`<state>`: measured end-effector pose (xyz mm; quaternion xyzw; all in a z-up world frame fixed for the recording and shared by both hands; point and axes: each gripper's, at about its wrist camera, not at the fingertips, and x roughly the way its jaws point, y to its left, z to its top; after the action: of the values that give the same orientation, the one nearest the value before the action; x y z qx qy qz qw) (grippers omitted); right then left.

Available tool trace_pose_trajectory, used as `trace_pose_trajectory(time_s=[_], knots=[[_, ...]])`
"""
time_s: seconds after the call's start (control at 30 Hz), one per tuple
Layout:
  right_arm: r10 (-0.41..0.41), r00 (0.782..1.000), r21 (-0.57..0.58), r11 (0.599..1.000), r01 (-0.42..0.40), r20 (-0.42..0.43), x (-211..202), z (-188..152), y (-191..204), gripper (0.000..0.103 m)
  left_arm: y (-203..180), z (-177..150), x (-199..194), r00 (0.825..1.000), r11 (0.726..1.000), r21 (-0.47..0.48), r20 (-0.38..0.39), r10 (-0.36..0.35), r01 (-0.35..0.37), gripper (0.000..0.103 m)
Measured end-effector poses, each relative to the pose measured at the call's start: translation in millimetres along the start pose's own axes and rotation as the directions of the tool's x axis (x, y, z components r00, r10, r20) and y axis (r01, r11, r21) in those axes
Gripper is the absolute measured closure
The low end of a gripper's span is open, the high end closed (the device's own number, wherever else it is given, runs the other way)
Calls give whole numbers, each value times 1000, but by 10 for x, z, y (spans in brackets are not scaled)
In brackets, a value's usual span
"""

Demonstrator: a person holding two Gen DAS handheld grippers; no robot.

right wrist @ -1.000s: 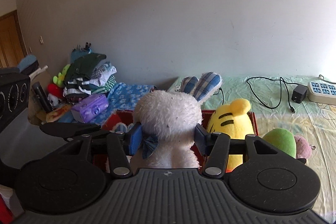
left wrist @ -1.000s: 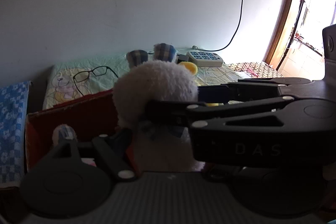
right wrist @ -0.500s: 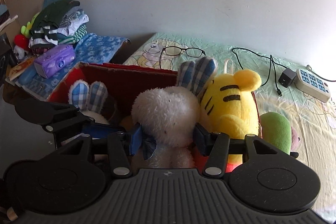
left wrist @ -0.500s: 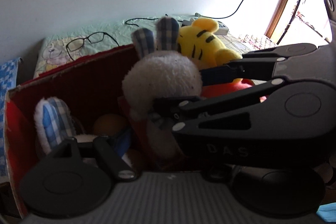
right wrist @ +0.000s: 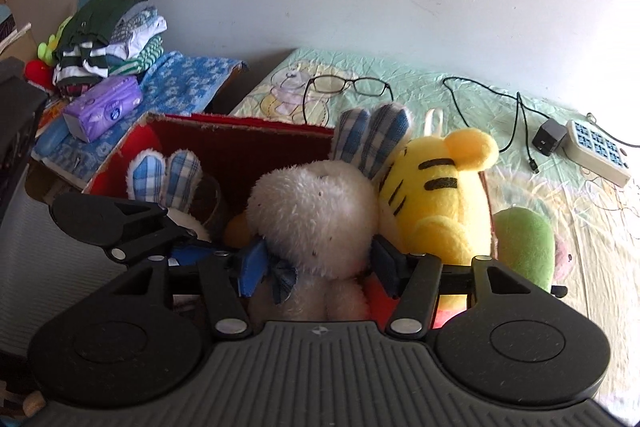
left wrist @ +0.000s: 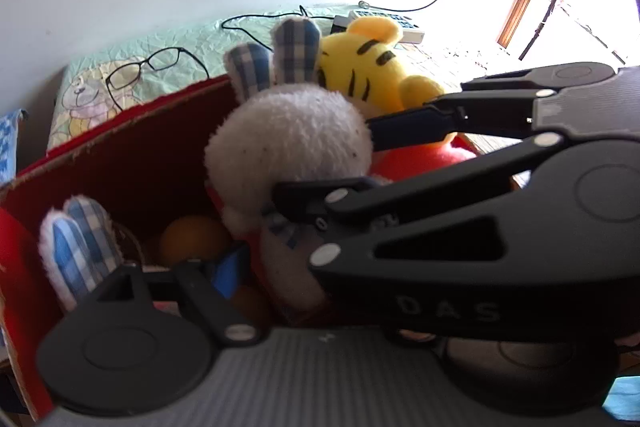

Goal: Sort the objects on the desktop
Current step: 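Lower the white bunny into the red box beside the tiger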

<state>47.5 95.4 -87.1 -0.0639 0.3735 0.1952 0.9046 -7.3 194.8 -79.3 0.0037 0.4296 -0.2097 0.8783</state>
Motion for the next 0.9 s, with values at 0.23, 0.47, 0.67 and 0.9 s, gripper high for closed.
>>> trace_pose_trajectory(time_s=[0.23, 0.47, 0.67, 0.9], knots=[[26, 981, 44, 998, -35, 191, -274, 12, -85, 36, -10, 58, 15, 1000, 1000, 15, -19, 14, -14, 20], [122, 979, 112, 984, -141, 161, -37, 92, -204, 67, 11, 96, 70, 999, 1000, 14, -46, -24, 25, 18], [94, 987, 126, 986, -110, 128, 48, 75, -227, 73, -28, 176, 170, 995, 998, -4, -84, -62, 61, 15], [85, 990, 154, 983, -102, 117, 62, 5, -386, 77, -121, 195, 187, 992, 998, -1, -103, -67, 67, 15]])
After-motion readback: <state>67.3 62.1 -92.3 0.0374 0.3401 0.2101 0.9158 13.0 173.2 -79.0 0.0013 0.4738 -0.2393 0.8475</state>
